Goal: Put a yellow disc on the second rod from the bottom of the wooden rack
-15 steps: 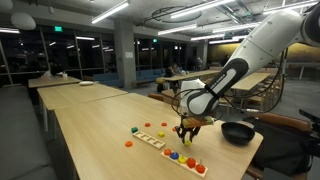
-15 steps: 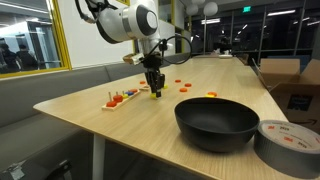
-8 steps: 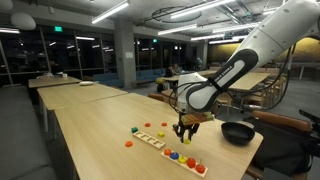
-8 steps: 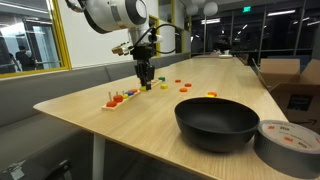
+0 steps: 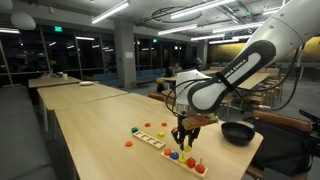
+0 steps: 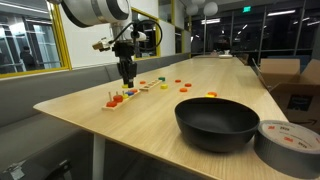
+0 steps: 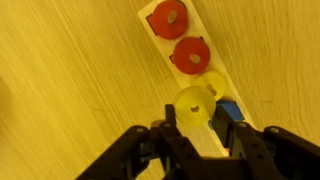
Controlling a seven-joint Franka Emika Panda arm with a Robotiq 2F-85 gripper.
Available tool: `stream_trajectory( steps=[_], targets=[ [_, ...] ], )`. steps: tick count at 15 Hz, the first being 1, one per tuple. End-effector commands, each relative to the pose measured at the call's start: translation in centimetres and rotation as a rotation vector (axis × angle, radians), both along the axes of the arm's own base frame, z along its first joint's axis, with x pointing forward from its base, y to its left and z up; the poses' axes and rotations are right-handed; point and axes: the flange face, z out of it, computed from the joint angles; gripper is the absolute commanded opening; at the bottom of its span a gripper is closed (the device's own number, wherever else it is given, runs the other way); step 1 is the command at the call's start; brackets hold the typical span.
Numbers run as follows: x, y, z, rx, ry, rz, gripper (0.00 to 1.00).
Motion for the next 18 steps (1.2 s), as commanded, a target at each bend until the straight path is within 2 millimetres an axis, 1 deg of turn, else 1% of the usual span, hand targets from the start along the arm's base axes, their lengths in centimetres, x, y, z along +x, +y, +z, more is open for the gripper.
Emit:
stream_trajectory(
  steps=[1,5,10,14,18],
  targets=[
    [-2.1,1.3,1.1,0.032,0.017,0.017,0.25],
    [-3.3,2.5,1.2,0.048,0.031,0.032,0.25],
    [-4.1,3.8,1.1,0.047,0.034,0.057,0.25],
    [-4.5,3.5,0.8,0.038,0.038,0.057,0.25],
    [-4.2,2.7,0.8,0.03,0.032,0.043,0.25]
  ],
)
